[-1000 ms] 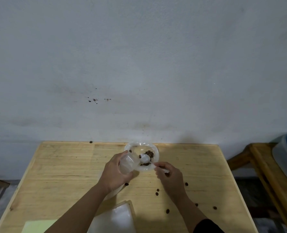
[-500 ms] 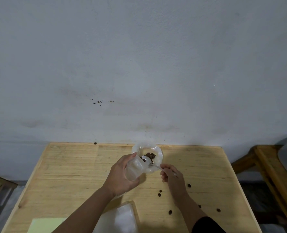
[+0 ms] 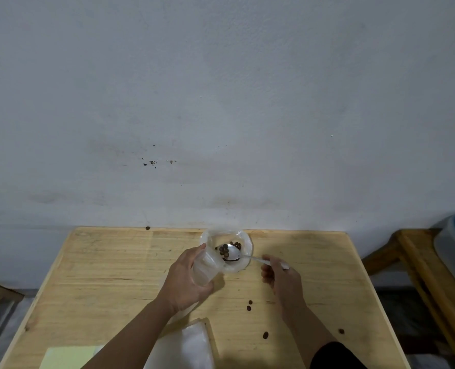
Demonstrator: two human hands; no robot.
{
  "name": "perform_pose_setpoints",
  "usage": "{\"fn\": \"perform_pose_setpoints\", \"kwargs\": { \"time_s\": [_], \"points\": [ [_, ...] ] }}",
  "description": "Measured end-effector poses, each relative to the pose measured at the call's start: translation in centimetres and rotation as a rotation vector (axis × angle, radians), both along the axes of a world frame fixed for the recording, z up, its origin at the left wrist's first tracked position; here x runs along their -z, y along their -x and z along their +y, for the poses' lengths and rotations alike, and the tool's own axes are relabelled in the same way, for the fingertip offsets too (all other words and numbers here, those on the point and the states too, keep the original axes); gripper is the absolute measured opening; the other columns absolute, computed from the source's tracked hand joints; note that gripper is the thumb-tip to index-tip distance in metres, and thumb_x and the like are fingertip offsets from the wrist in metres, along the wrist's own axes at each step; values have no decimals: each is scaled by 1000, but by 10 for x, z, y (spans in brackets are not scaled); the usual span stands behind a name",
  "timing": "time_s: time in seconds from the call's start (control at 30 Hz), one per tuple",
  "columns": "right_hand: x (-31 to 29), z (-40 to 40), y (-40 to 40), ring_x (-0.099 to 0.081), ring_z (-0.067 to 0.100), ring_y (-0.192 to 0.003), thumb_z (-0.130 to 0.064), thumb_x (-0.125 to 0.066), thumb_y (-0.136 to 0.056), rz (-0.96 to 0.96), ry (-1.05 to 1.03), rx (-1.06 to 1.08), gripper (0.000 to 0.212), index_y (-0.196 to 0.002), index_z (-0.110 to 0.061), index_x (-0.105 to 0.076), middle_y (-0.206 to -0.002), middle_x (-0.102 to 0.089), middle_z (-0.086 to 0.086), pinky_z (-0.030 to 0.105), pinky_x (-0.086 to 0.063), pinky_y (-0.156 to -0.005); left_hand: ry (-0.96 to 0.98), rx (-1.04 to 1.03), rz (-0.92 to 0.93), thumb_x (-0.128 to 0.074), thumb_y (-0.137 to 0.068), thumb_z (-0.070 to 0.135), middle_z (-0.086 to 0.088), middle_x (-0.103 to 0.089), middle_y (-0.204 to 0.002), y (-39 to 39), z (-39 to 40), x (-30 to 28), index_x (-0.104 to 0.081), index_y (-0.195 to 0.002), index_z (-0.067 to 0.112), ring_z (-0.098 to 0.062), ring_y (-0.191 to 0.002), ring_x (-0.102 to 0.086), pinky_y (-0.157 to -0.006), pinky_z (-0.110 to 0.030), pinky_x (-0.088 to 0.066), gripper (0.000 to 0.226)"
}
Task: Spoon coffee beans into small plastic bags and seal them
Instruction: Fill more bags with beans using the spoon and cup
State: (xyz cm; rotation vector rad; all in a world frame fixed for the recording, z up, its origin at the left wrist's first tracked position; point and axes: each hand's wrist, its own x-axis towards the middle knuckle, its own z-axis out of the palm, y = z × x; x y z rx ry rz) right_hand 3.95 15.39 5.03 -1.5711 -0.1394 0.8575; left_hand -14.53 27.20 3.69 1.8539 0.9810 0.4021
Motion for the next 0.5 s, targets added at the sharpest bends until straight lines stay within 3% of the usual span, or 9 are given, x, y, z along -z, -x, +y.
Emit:
{"fn": "perform_pose_setpoints", "kwargs": {
  "time_s": [0.23, 0.37, 0.5],
  "points": [
    [-30, 8, -10, -53, 17, -62, -9, -46, -95, -110, -98, -103, 25, -88, -5, -70, -66, -59, 7, 30, -46, -59, -22, 8, 38, -66, -53, 68, 16, -42, -132, -3, 2, 1, -37, -139, 29, -4, -121, -44, -104, -25, -40, 99],
    [-42, 14, -2, -53, 12, -56, -10, -46, -96, -362, -102, -261, 29, -82, -14, -71, -60, -59, 1, 24, -47, -56, -37, 16, 50, -66, -56, 66, 17, -40, -131, -5, 4, -1, -36, -139, 31, -5, -119, -44, -102, -26, -40, 96],
    [-40, 15, 0, -52, 9, -55, -9, -44, -97, -438, -138, -148, 30, -82, -15, -70, -60, -58, 0, 19, -47, -55, -49, 11, 42, -73, -60, 50, 13, -40, -134, -3, 5, 1, -34, -141, 29, -9, -123, -43, -103, -25, -38, 93]
  ]
}}
